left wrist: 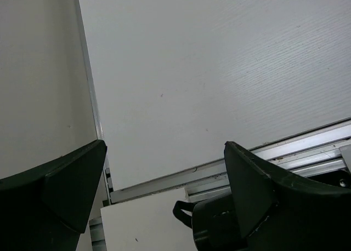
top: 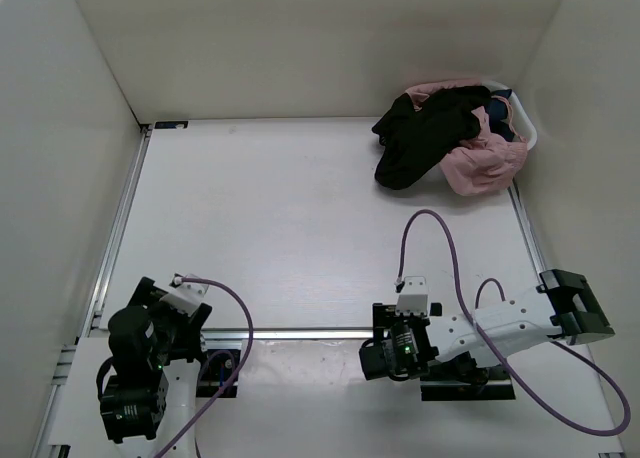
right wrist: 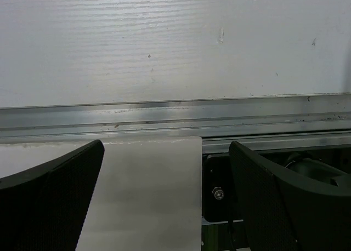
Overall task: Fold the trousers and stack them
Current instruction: Grab the trousers from the pile
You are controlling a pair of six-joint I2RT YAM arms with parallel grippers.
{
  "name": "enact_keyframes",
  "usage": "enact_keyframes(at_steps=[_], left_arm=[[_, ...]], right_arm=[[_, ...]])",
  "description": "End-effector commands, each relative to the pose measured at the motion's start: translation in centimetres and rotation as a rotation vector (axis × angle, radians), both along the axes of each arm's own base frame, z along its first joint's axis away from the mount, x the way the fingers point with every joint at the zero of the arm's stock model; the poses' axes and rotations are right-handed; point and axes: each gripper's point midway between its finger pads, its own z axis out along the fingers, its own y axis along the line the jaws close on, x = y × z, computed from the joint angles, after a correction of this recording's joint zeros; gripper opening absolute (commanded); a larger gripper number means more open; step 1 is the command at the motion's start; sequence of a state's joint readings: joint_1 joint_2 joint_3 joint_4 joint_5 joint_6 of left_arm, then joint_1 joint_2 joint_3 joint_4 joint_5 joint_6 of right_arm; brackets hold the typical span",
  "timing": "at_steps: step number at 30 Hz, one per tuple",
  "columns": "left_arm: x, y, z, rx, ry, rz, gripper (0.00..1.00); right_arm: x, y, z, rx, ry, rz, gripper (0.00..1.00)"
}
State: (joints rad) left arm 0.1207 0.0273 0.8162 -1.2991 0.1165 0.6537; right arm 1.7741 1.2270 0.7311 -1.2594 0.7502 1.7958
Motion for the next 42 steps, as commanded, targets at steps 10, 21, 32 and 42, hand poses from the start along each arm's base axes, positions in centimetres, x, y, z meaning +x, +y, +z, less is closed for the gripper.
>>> enact_keyframes(at_steps=[10,21,32,42], left_arm=[[4.7,1.5,4.8,-0.087,-0.001,0.135,1.00],[16.8,-2.0,8.6,-0.190,0.214,-0.160,1.00],[21.7,-2.8,7.2,-0.290,0.252,-0.175,1.00],[21.1,-2.3,5.3,-0.261,0.262,-0.158,1.00]], right_arm=[[9.0,5.2,16.6,-0.023,-0.385,0.073,0.99],[36.2,-5.5,27.3,0.178,-0.336,-0.243,0.99],[49.1,-15.1,16.1,0.375,-0.105,-0.532,0.76],[50.9,-15.1,15.6,0.388,-0.150,-0.472,0.01]])
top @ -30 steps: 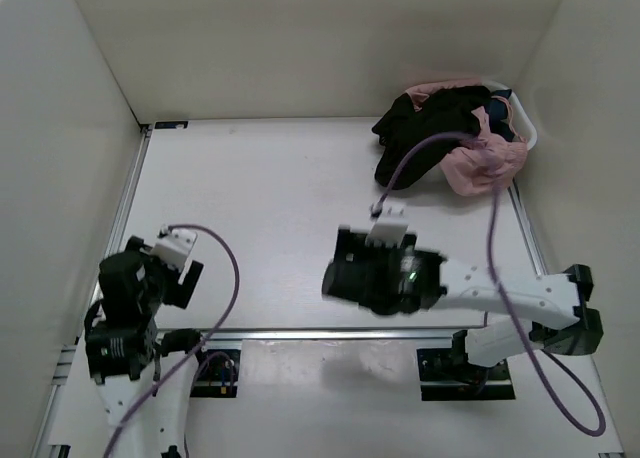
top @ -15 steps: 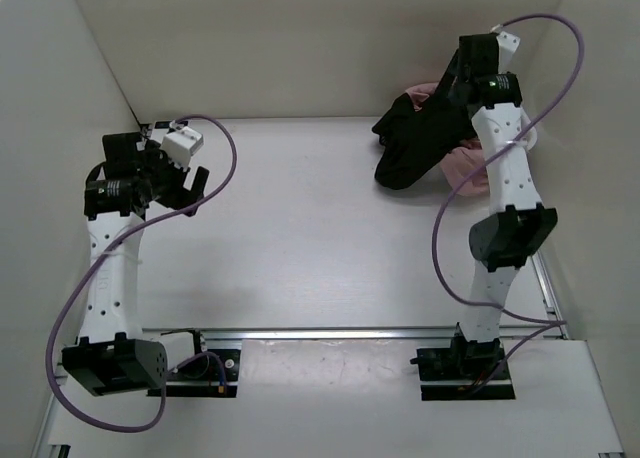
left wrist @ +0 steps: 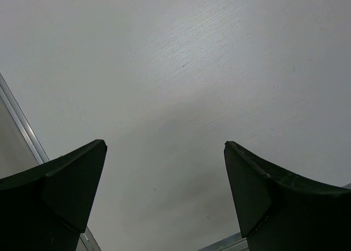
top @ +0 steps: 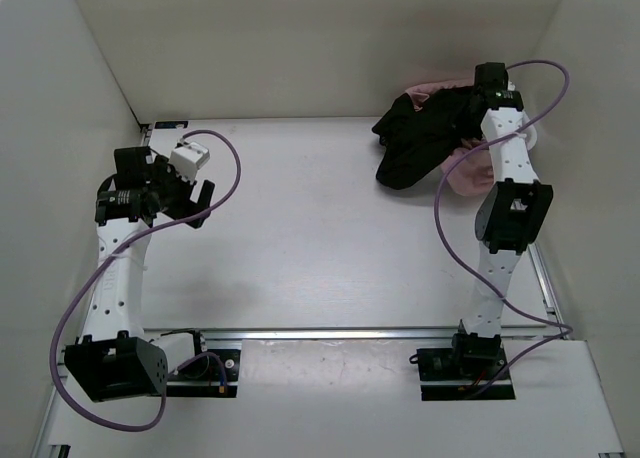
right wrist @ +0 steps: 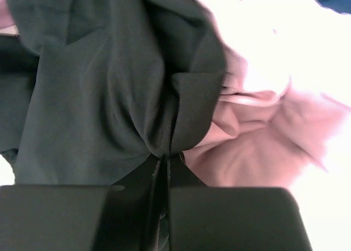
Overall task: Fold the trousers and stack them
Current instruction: Grab the trousers from the pile
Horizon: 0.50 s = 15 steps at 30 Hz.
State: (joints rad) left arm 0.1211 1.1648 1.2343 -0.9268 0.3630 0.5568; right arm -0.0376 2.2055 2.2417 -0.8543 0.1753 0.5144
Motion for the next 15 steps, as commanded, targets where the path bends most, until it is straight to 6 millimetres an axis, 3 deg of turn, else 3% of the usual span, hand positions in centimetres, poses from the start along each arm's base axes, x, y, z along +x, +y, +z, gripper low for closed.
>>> enact_keyframes(at_steps=[1,3,5,6,7,9,10,11,12,13,14,15], left_arm=[[0.5,-0.1,1.5,-0.003,-0.069,-0.006,1.00],[0.5,-0.1,1.5,-0.003,-0.069,-0.006,1.00],[0.5,0.1,1.4,0.005,-0.068,0.001,1.00],[0.5,0.1,1.4,0.005,-0.068,0.001,1.00],[0.4,0.1,1.7,0.006,-0.077,0.001,1.00],[0.2,0.1,2.1,0.007,-0.089,0.001,1.00],[0.2,0.1,2.1,0.008,-0.090,0.001,1.00],[0.0,0.0,2.3,0.000,-0.095,0.009,1.00],[-0.1,0.0,2.6,0.001,-0.107,0.009,1.00],[-0.1,0.0,2.6,0.001,-0.108,0.009,1.00],[-0.3,0.1,3.0,0.003,-0.118,0.022,1.00],[-0.5,0.0,3.3,0.004,-0.130,0.022,1.00]], right_arm=[[1.0,0.7,4.9,-0.002,-0.140,0.026,0.00],[0.8,0.7,6.5,-0.013,-0.171,0.035,0.00],[-0.1,0.1,9.7,-0.077,-0.235,0.023,0.00],[-0.1,0.9,11.3,-0.106,-0.281,0.038,0.00],[-1.1,1.0,14.6,-0.138,-0.348,0.038,0.00],[-2.0,2.1,19.0,-0.221,-0.453,0.065,0.00],[-3.7,1.8,22.9,-0.269,-0.537,0.034,0.00],[-4.6,2.9,25.3,-0.312,-0.591,0.063,0.00],[-6.5,3.1,30.3,-0.329,-0.728,0.043,0.00],[-7.6,3.7,32.8,-0.347,-0.796,0.047,0.00],[-8.9,5.4,35.1,-0.368,-0.862,0.097,0.00],[-11.5,6.1,40.0,-0.360,-1.010,0.093,0.00]])
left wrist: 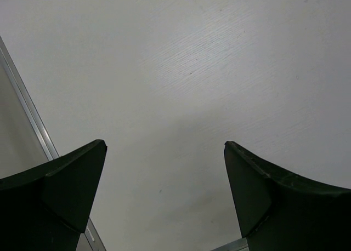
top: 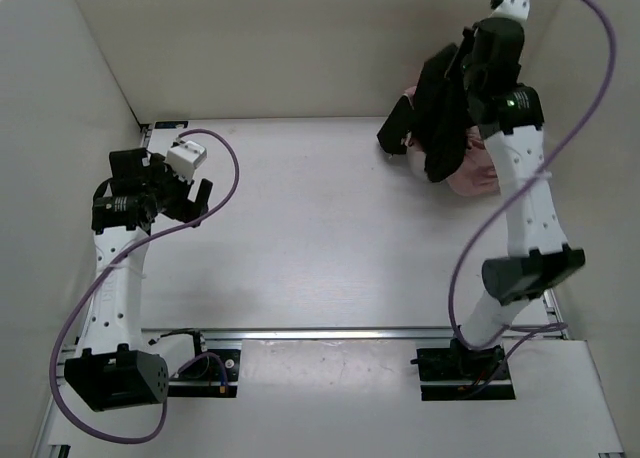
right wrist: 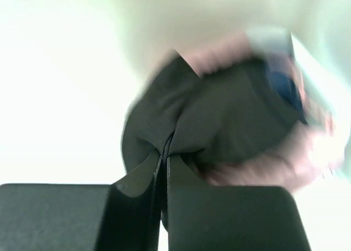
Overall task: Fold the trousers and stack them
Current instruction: Grab the trousers from the pile
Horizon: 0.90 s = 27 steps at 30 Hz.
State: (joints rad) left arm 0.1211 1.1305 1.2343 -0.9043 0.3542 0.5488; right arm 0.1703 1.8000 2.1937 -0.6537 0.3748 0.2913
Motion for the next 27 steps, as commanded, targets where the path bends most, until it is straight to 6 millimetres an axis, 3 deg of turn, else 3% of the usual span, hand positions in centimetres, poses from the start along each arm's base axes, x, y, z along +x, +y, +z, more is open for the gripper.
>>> enact_keyframes(at_steps=[1,2,4,5,8,10,16,19,20,21,22,23,24,25,27], left_arm=[[-0.5,0.1,2.0,0.003,-0.076,0.017,1.00],[-0.8,0.2,2.4,0.003,-0.087,0.033,1.00],[-0.8,0.3,2.9,0.003,-0.107,0.047,1.00],[-1.1,0.3,3.3,-0.005,-0.118,0.054,1.00],[-1.3,0.5,4.0,-0.008,-0.141,0.088,1.00],[-1.3,1.1,4.3,-0.004,-0.144,0.128,1.00],[-0.9,3.6,7.0,0.059,-0.224,0.268,1.00],[-0.8,4.4,8.3,0.076,-0.259,0.311,1.00],[-0.6,4.6,8.4,0.088,-0.260,0.314,1.00],[-0.6,4.6,8.4,0.088,-0.260,0.314,1.00],[-0.6,4.6,8.4,0.097,-0.261,0.308,1.00],[-0.6,4.6,8.4,0.097,-0.261,0.308,1.00],[-0.6,4.7,8.0,0.109,-0.252,0.300,1.00],[-0.6,4.8,7.6,0.123,-0.244,0.290,1.00],[-0.7,4.6,5.9,0.138,-0.205,0.265,1.00]], right_arm=[[-8.5,1.3,20.0,-0.052,-0.573,0.040,0.00],[-10.4,4.8,22.1,-0.072,-0.641,0.148,0.00],[-15.0,9.0,26.5,-0.050,-0.805,0.330,0.00],[-17.6,12.4,27.8,-0.015,-0.854,0.452,0.00],[-21.6,18.2,28.6,0.055,-0.907,0.674,0.00],[-22.8,19.7,28.6,0.131,-0.897,0.725,0.00],[-20.0,26.7,20.4,0.335,-0.602,0.854,0.00],[-17.5,29.0,14.4,0.384,-0.382,0.830,0.00],[-16.0,30.3,9.7,0.335,-0.251,0.834,0.00],[-15.2,30.5,7.4,0.323,-0.176,0.815,0.04],[-13.5,29.8,4.6,0.327,-0.091,0.762,0.10],[-12.4,29.8,-0.4,0.303,0.057,0.740,0.16],[-11.4,28.9,-2.9,0.311,0.135,0.699,0.46],[-9.1,27.2,-6.4,0.324,0.230,0.646,0.63],[-8.7,25.1,-10.7,0.322,0.404,0.641,0.88]])
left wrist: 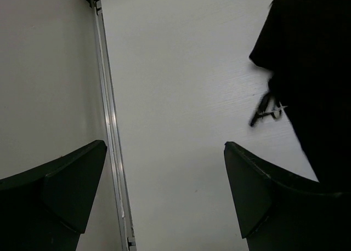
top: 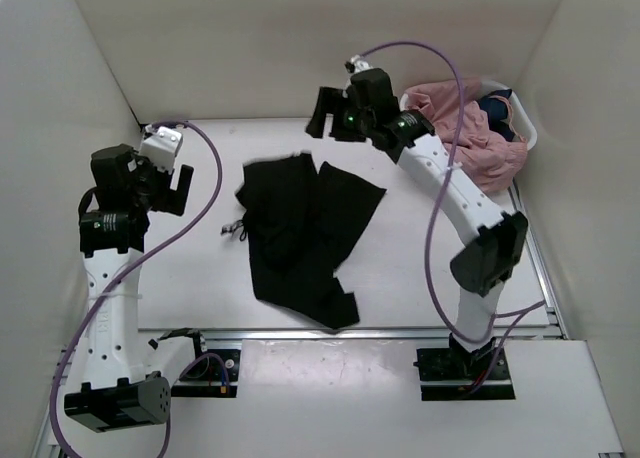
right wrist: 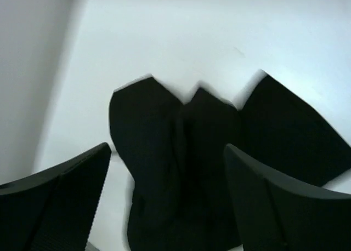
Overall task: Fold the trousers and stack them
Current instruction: Grab the trousers from the pile, then flatten the trousers out
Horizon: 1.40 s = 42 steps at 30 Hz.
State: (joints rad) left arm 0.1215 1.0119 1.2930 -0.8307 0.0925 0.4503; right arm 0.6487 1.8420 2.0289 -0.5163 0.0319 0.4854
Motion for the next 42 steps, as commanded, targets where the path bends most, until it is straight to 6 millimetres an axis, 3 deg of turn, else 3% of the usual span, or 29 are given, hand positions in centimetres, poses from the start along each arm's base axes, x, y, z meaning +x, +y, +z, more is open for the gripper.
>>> enact_keyframes(at_steps=[1,3,5,7,9,12,15,16,17,18,19,20,21,24,27,28,29,30,32,33,35,37,38,40,41,42], left_arm=[[-0.2,0.5,-1.3,0.039,0.030,-0.005,1.00],[-0.6,0.4,-3.4,0.056,0.089,-0.032,1.00],[-1.1,0.4,-5.1,0.066,0.138,-0.045,1.00],[-1.9,0.5,-7.2,0.065,0.192,-0.038,1.00],[-2.4,0.4,-9.0,0.050,0.238,-0.034,1.00],[-2.9,-0.1,-10.1,0.001,0.257,-0.019,1.00],[-3.4,-0.7,-10.7,-0.037,0.263,-0.018,1.00],[-3.7,-0.7,-11.0,-0.046,0.265,-0.012,1.00],[-3.8,-0.7,-10.7,-0.045,0.253,-0.012,1.00],[-4.2,-0.8,-11.4,-0.058,0.278,-0.004,1.00],[-4.4,-0.6,-11.5,-0.059,0.275,0.005,1.00],[-4.8,-0.7,-12.0,-0.071,0.283,0.013,1.00],[-5.1,-0.8,-12.5,-0.073,0.302,0.014,1.00],[-5.8,-1.1,-13.3,-0.091,0.319,0.012,1.00],[-6.3,-1.0,-13.8,-0.101,0.332,0.027,1.00],[-6.3,-1.0,-13.8,-0.101,0.332,0.027,1.00],[-6.3,-1.0,-13.8,-0.101,0.332,0.027,1.00],[-6.3,-1.0,-13.8,-0.101,0.332,0.027,1.00],[-6.3,-1.1,-13.8,-0.107,0.331,0.020,1.00],[-6.3,-1.1,-13.8,-0.107,0.331,0.020,1.00],[-6.1,-1.1,-13.4,-0.106,0.322,0.020,1.00],[-6.1,-1.1,-13.4,-0.106,0.322,0.020,1.00],[-6.1,-1.1,-13.4,-0.099,0.322,0.014,1.00],[-6.3,-1.3,-13.8,-0.098,0.342,-0.008,1.00],[-6.8,-2.1,-14.1,-0.095,0.366,-0.075,1.00],[-7.0,-2.5,-14.2,-0.098,0.393,-0.116,1.00]], right_arm=[[-0.1,-4.9,-6.8,-0.081,0.311,-0.030,0.90],[-0.4,-6.7,-8.3,-0.196,0.289,-0.032,0.92],[-3.0,-6.2,-9.7,-0.303,0.235,0.041,0.92],[-5.7,-3.9,-9.9,-0.288,0.197,0.166,0.92],[-9.0,-2.0,-13.2,-0.292,0.266,0.279,0.92],[-11.8,1.0,-16.2,-0.295,0.307,0.372,0.92],[-13.2,4.0,-20.3,-0.406,0.318,0.467,0.93],[-12.6,4.9,-19.3,-0.440,0.266,0.462,0.93],[-13.4,6.4,-19.4,-0.477,0.235,0.498,0.93],[-13.2,7.2,-21.0,-0.531,0.227,0.523,0.93],[-13.2,8.1,-21.3,-0.543,0.218,0.526,0.93],[-13.2,9.6,-20.2,-0.536,0.194,0.536,0.94],[-12.9,10.0,-22.2,-0.561,0.223,0.540,0.94],[-12.6,11.1,-24.6,-0.583,0.235,0.497,0.94],[-11.5,11.4,-26.7,-0.603,0.253,0.389,0.94],[-10.9,11.8,-26.3,-0.595,0.248,0.359,0.93],[-10.5,11.9,-26.5,-0.598,0.251,0.337,0.90],[-10.3,12.0,-27.3,-0.606,0.264,0.322,0.71],[-10.0,12.6,-26.4,-0.583,0.254,0.314,0.44],[-10.0,12.7,-26.4,-0.578,0.259,0.308,0.19],[-9.6,12.5,-23.9,-0.551,0.222,0.277,0.02],[-9.2,11.8,-21.8,-0.519,0.210,0.257,0.00],[-9.5,11.9,-18.1,-0.450,0.171,0.259,0.00],[-10.3,11.3,-15.1,-0.370,0.161,0.283,0.00],[-10.7,10.1,-10.3,-0.284,0.116,0.255,0.00],[-11.1,9.2,-8.1,-0.245,0.092,0.233,0.00]])
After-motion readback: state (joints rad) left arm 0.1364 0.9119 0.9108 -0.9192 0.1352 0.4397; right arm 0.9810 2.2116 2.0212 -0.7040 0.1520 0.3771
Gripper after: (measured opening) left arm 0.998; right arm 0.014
